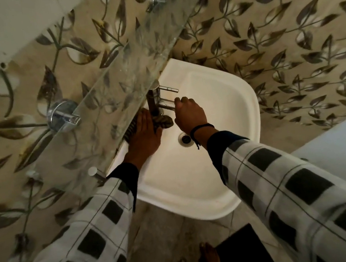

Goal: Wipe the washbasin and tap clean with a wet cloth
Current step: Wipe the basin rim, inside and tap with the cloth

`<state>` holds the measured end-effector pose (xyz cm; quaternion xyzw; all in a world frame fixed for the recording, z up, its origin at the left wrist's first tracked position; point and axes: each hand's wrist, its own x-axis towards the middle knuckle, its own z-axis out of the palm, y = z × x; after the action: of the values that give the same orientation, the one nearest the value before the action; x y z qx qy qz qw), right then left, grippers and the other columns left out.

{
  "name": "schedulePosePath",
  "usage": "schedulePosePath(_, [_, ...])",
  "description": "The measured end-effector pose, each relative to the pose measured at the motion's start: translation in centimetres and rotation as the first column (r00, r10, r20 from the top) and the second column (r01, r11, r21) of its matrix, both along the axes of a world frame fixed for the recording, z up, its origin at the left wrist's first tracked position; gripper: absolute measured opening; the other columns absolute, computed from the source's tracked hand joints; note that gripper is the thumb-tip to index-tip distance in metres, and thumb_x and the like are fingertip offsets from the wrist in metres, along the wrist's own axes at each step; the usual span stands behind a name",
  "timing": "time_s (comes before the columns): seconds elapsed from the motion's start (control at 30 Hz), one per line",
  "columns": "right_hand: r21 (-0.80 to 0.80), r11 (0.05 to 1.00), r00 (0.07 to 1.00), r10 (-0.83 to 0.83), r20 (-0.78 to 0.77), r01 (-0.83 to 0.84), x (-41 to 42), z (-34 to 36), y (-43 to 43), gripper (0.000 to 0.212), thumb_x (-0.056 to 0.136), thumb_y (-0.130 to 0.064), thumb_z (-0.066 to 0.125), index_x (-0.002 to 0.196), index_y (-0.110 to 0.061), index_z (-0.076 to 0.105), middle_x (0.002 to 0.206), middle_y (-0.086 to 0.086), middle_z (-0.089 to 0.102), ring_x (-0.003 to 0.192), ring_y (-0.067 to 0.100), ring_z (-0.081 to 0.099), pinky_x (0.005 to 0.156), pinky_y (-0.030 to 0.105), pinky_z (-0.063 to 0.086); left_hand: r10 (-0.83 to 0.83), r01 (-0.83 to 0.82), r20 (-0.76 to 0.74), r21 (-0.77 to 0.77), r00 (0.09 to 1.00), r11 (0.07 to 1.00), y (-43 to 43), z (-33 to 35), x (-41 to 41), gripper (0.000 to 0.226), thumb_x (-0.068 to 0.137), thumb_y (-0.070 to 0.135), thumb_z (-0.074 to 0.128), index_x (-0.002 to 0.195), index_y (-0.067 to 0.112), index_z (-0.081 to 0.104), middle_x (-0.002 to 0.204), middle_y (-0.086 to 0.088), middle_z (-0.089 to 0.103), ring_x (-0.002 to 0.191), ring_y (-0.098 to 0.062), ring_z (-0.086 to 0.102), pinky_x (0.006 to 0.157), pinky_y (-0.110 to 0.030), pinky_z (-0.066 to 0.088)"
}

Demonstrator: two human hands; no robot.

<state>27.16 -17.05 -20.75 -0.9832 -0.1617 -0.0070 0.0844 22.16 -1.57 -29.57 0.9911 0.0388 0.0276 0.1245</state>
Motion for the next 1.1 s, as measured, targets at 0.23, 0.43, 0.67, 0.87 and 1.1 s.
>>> schedulePosePath(0.23, [-0.018,1.0,1.0,0.002,-0.021,-0.002,0.3,0.0,0.0,0.034,0.094,-0.008,0.046,0.128,-0.005,0.049,0.121,0.015,0.057,0.11,0.033,0.055,0.079,0.04,0.049,0.164,-0.164,0.016,-0.001,0.986,0.986,-5.7,0.0,-2.4,0.065,0.107,0.032,0.026,0.156,-0.004,0.002,0.164,-0.024,0.001,0.153,-0.036,-0.001,0.126,-0.042,0.004])
schedulePosePath(0.43, [0.008,1.0,1.0,0.014,-0.024,-0.013,0.2,-0.2,-0.1,0.037,0.092,-0.008,0.049,0.128,-0.004,0.048,0.119,0.015,0.057,0.108,0.033,0.056,0.074,0.039,0.047,0.003,-0.001,-0.014,0.102,1.0,0.995,-4.7,-0.4,-2.6,0.063,0.106,0.019,0.027,0.156,0.0,-0.005,0.165,-0.021,-0.003,0.154,-0.033,-0.006,0.126,-0.04,0.003])
schedulePosePath(0.67, [0.017,1.0,0.999,0.017,-0.034,-0.016,0.4,-0.2,-0.2,0.035,0.094,-0.012,0.047,0.128,-0.004,0.049,0.12,0.015,0.057,0.111,0.034,0.055,0.076,0.039,0.048,-0.391,0.379,-0.005,0.26,0.92,0.888,-1.6,0.6,-0.6,0.059,0.107,0.021,0.035,0.155,-0.002,0.011,0.164,-0.018,0.01,0.153,-0.033,0.009,0.126,-0.037,0.002])
schedulePosePath(0.87, [0.003,1.0,0.999,0.02,-0.046,-0.019,0.5,0.0,-0.1,0.034,0.094,-0.01,0.045,0.127,-0.003,0.049,0.121,0.017,0.056,0.113,0.036,0.054,0.078,0.041,0.048,-0.364,0.378,-0.103,0.224,0.926,0.898,-2.7,0.3,1.5,0.057,0.107,0.019,0.027,0.158,0.003,0.007,0.166,-0.016,0.003,0.154,-0.029,-0.002,0.125,-0.034,-0.007])
schedulePosePath(1.1, [-0.005,0.999,0.999,0.033,-0.04,-0.033,0.6,-0.1,-0.2,0.038,0.093,-0.012,0.05,0.129,-0.004,0.048,0.12,0.015,0.057,0.11,0.033,0.056,0.077,0.04,0.049,-0.414,0.415,-0.035,0.066,0.91,0.907,0.2,0.9,-1.4,0.059,0.106,0.017,0.038,0.157,0.002,0.013,0.165,-0.014,0.008,0.154,-0.028,0.006,0.121,-0.026,-0.011])
